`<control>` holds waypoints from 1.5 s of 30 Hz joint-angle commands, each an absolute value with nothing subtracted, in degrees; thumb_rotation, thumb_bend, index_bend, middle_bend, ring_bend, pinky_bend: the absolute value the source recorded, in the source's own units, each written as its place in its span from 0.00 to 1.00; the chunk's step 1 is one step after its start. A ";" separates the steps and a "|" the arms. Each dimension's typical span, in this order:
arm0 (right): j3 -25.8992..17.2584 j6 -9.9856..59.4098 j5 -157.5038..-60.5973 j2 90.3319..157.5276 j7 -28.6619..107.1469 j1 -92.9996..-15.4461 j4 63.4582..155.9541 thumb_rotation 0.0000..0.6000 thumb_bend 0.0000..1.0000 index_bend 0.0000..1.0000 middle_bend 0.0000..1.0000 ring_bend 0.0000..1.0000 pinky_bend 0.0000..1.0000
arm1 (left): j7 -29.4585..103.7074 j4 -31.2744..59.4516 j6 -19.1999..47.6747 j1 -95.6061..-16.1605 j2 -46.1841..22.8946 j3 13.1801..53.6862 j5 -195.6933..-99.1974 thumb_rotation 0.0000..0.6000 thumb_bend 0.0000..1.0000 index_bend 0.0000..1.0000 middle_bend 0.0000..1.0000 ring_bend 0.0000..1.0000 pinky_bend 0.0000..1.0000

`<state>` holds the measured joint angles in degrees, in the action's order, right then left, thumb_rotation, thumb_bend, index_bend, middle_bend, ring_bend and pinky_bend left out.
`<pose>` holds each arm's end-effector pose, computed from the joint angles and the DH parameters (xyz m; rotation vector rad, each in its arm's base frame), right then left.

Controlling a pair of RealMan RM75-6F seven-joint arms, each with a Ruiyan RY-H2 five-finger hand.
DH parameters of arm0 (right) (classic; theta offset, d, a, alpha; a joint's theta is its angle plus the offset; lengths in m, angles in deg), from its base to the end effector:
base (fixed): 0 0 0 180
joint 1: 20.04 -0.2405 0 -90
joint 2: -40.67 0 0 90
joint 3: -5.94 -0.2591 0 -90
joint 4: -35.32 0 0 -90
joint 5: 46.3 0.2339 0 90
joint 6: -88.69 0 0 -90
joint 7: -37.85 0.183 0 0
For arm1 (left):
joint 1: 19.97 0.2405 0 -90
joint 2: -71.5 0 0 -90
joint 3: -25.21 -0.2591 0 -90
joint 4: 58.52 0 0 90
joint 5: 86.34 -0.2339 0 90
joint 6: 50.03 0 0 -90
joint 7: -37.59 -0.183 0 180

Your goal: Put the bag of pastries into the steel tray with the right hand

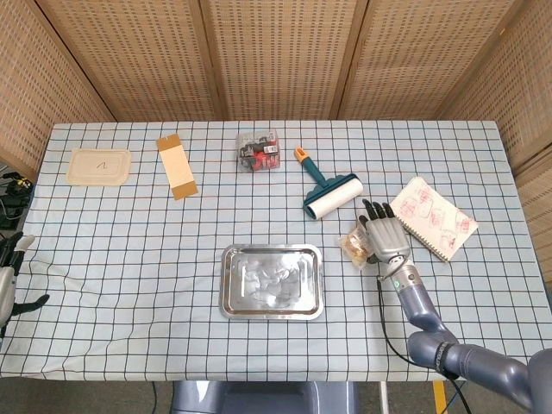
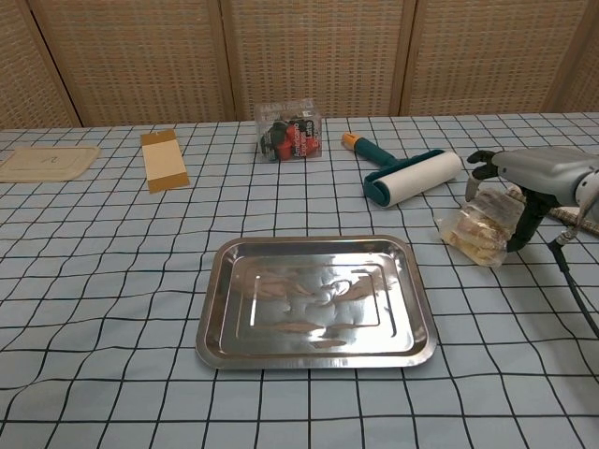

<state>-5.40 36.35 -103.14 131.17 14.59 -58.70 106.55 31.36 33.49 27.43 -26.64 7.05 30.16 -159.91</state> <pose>-0.2345 -0.4159 -0.0355 1.6924 -0.9460 0.6747 -0.3574 0.2376 0.1358 -1.3049 -0.9773 -0.6980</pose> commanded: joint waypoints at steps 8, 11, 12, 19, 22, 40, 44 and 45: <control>-3.93 30.88 -112.55 135.62 22.91 -57.74 101.03 1.00 0.27 0.77 0.55 0.49 0.58 | 31.82 33.63 27.40 -26.69 7.07 30.21 -159.73 1.00 0.14 0.00 0.00 0.00 0.00; -4.15 28.60 -114.82 134.07 23.22 -57.44 105.13 1.00 0.27 0.78 0.56 0.50 0.59 | 31.72 33.74 27.45 -26.71 7.05 30.20 -159.70 1.00 0.14 0.00 0.00 0.00 0.00; -4.22 28.06 -115.17 133.42 22.82 -57.32 106.66 1.00 0.27 0.78 0.56 0.51 0.60 | 31.69 33.76 27.50 -26.71 7.03 30.18 -159.74 1.00 0.14 0.00 0.00 0.00 0.00; -4.28 22.48 -119.03 130.16 16.78 -56.63 119.65 1.00 0.27 0.77 0.56 0.51 0.60 | 31.54 33.64 27.36 -26.81 6.89 30.06 -159.73 1.00 0.14 0.00 0.00 0.00 0.00; -4.63 22.01 -118.72 130.61 13.82 -56.98 122.93 1.00 0.27 0.77 0.56 0.51 0.60 | 31.30 33.67 27.32 -26.86 6.82 29.99 -159.73 1.00 0.14 0.00 0.00 0.00 0.00; -7.25 25.06 -111.88 143.51 7.88 -62.26 124.50 1.00 0.23 0.55 0.38 0.37 0.41 | 32.99 32.90 25.96 -27.31 7.00 30.05 -159.19 1.00 0.15 0.00 0.00 0.00 0.00; -7.87 25.20 -106.34 145.63 3.76 -62.65 125.96 1.00 0.12 0.24 0.09 0.10 0.15 | 32.88 33.12 25.89 -27.32 7.18 29.90 -159.28 1.00 0.15 0.00 0.00 0.00 0.00; -8.14 24.64 -105.70 146.23 2.82 -62.83 126.09 1.00 0.10 0.18 0.04 0.05 0.10 | 32.92 33.21 26.04 -27.28 7.23 29.85 -159.46 1.00 0.15 0.00 0.00 0.00 0.00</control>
<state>-7.58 25.10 -108.07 144.68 5.26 -62.40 125.31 32.90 33.16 25.97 -27.31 7.19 29.88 -159.38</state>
